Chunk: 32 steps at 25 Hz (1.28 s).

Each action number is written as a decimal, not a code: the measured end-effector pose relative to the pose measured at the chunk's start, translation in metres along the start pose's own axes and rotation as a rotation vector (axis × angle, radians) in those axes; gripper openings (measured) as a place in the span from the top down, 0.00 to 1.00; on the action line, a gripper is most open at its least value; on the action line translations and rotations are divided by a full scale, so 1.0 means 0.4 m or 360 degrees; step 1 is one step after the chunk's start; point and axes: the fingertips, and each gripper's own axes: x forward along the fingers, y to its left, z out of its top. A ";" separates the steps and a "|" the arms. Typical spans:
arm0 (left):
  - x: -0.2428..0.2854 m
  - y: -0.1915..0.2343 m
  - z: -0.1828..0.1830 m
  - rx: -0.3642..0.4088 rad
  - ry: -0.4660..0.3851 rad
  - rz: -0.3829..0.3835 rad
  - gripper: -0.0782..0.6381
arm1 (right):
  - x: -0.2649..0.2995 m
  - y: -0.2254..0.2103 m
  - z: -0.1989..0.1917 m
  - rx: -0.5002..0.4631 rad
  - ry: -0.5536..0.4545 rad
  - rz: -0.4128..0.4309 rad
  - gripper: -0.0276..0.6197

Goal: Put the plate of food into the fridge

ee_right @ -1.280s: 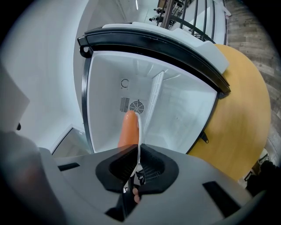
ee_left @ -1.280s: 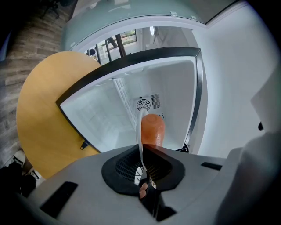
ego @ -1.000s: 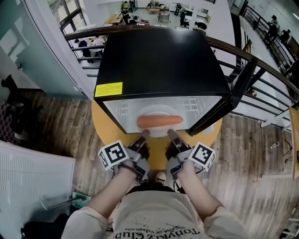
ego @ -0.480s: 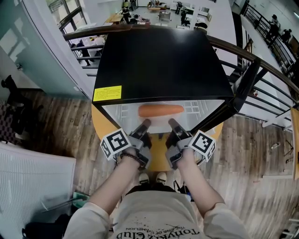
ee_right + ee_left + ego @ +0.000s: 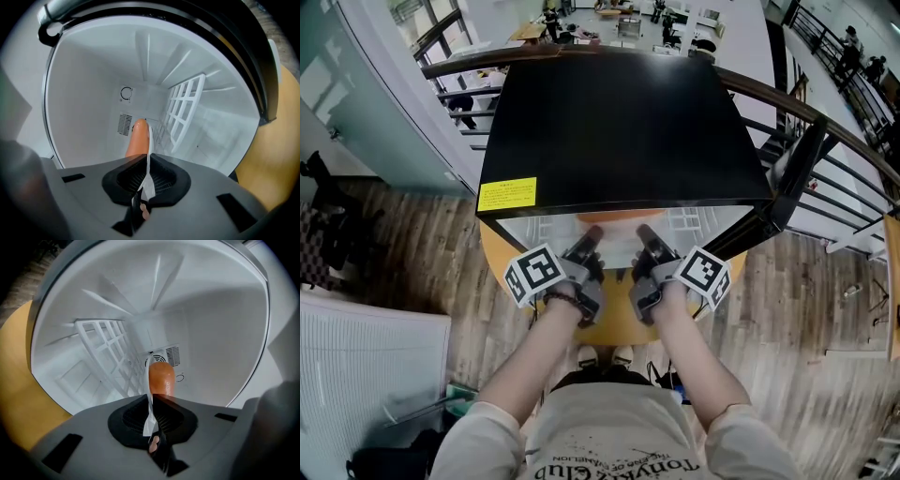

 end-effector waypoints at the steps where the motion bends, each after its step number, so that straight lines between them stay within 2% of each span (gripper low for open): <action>1: 0.005 0.004 0.003 0.0002 0.0001 0.0004 0.84 | 0.006 -0.002 0.003 -0.0009 0.0000 -0.0006 0.90; 21: 0.038 0.017 0.014 -0.0011 -0.0008 0.0052 0.84 | 0.035 -0.032 0.018 -0.0045 -0.0004 -0.0080 0.87; 32: 0.036 0.017 0.004 0.0034 0.0023 0.0063 0.81 | 0.035 -0.023 0.036 -0.0189 -0.0007 -0.0118 0.86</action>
